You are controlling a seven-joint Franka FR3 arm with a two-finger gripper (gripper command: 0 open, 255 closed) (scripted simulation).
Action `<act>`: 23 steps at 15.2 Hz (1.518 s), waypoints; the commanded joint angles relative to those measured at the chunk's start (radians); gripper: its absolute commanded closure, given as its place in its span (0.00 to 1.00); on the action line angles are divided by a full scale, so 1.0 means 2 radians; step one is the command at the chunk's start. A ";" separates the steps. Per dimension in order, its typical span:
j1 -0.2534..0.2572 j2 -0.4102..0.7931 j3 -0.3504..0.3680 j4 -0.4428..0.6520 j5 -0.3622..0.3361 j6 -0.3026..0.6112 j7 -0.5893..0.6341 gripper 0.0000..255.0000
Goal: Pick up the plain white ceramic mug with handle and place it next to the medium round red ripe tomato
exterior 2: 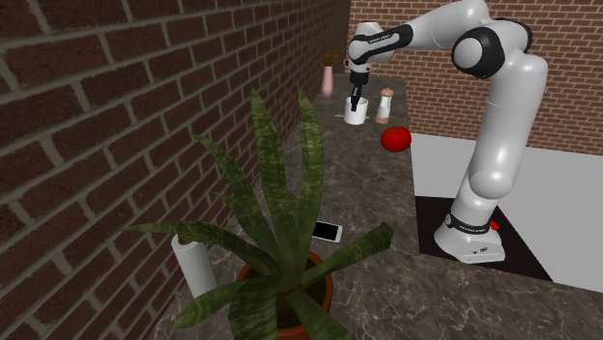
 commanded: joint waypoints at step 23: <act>-0.004 0.043 0.006 -0.076 0.028 0.114 -0.021 1.00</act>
